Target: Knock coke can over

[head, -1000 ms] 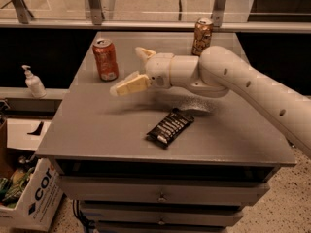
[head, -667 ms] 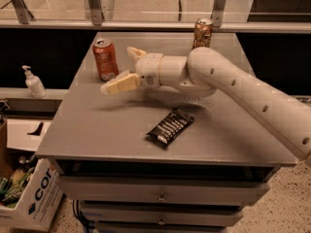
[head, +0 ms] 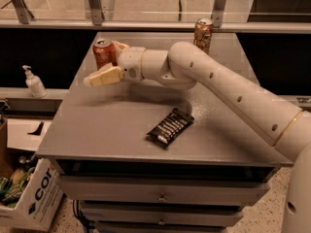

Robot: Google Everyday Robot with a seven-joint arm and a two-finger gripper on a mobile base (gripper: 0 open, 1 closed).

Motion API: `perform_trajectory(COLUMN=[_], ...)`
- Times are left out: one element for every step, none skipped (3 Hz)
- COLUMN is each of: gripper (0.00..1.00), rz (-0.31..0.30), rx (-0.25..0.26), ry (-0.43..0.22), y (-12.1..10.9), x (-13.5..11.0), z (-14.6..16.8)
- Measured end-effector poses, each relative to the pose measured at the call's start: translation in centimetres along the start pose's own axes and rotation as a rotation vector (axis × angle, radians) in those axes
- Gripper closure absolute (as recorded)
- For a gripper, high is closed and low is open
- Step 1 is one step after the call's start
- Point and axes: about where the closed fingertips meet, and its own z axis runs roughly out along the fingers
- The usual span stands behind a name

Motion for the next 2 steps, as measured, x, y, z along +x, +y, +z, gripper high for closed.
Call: perform_trajectory(gripper=[0.17, 0.41], rz=[-0.005, 0.003], rx=[-0.015, -0.02], ry=[-0.008, 0.001], y=[-0.15, -0.07], x=[-0.59, -0.34], z=[1.81, 2.68])
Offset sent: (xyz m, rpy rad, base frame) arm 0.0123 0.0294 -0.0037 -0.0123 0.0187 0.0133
